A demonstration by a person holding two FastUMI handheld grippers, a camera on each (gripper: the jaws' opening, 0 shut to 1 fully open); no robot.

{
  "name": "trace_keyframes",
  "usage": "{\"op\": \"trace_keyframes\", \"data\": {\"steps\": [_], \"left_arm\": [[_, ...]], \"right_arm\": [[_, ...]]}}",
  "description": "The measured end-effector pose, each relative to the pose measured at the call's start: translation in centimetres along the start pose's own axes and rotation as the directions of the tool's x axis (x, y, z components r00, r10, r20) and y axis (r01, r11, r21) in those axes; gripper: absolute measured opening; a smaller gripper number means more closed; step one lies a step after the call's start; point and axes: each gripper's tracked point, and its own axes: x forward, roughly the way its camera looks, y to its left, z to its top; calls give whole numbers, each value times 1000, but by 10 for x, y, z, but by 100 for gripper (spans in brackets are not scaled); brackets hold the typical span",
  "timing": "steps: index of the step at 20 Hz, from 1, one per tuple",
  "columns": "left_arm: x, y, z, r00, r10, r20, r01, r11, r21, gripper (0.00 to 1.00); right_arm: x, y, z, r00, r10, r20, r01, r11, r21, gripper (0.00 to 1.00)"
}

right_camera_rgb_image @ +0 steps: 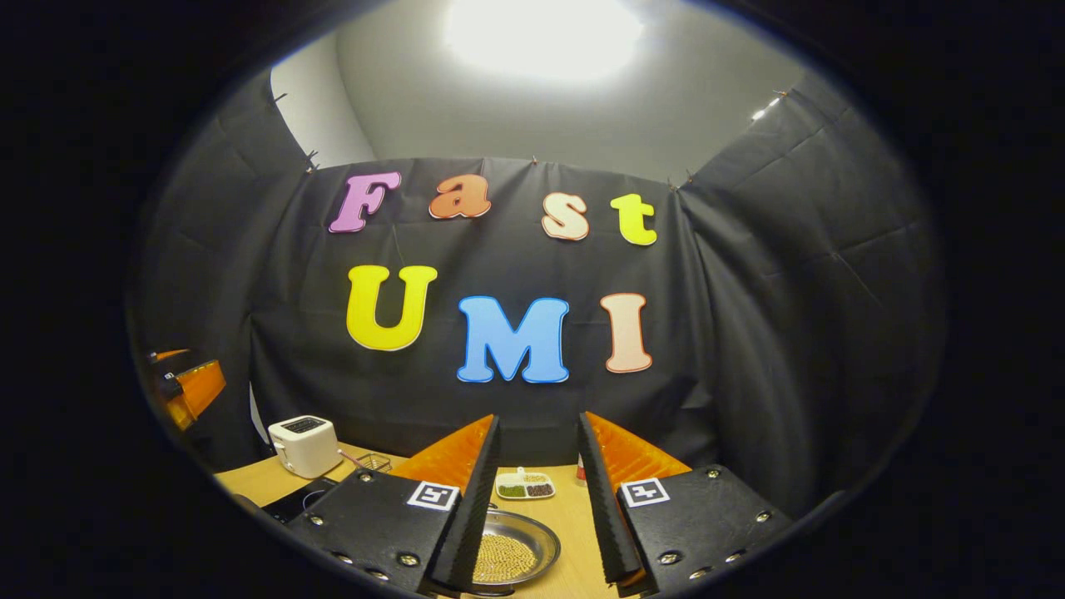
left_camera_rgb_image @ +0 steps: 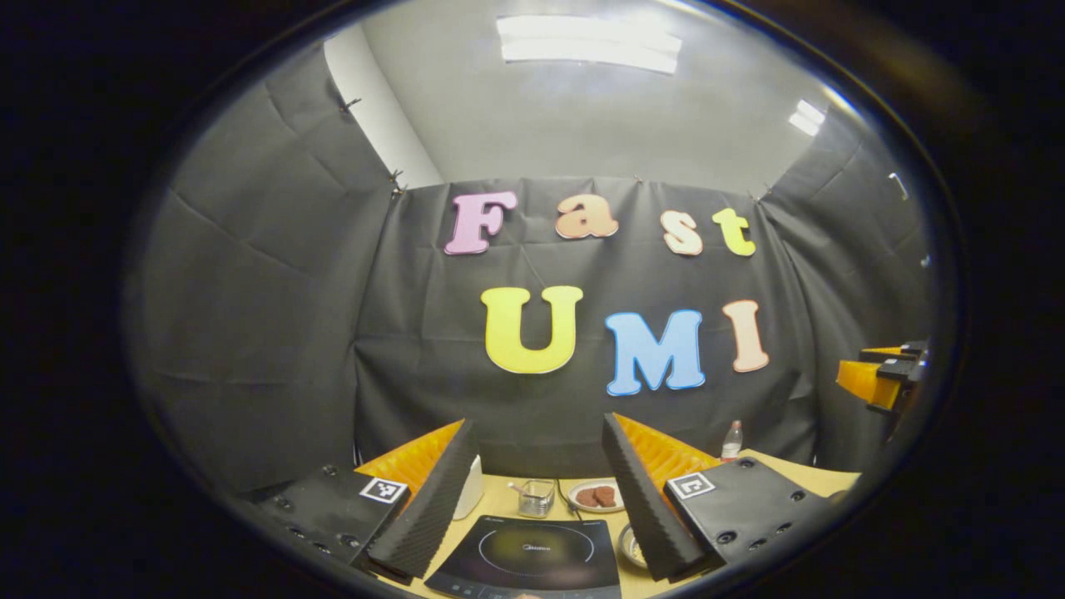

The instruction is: First push the handle of the pot to place it horizontally, then grasp the pot with both hands and set it on the induction cooktop.

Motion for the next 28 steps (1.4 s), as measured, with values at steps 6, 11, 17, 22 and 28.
{"op": "trace_keyframes", "data": {"steps": [6,11,17,22,28], "left_arm": [[7,23,-2,1000,-20,7,20,1000,1,98],[7,35,-10,999,-45,-2,45,999,-4,100],[9,62,-11,999,39,5,-39,999,6,100],[17,61,-24,996,89,-28,-89,996,5,98],[19,54,-27,990,133,-50,-131,991,41,100]], "right_arm": [[-10,13,-7,999,-39,-2,39,998,41,8],[-3,47,-22,998,48,-29,-46,997,66,2],[15,96,-60,969,207,-136,-198,977,72,2],[22,112,-119,900,317,-300,-311,948,69,2],[13,136,-173,776,458,-434,-441,886,147,2]]}}
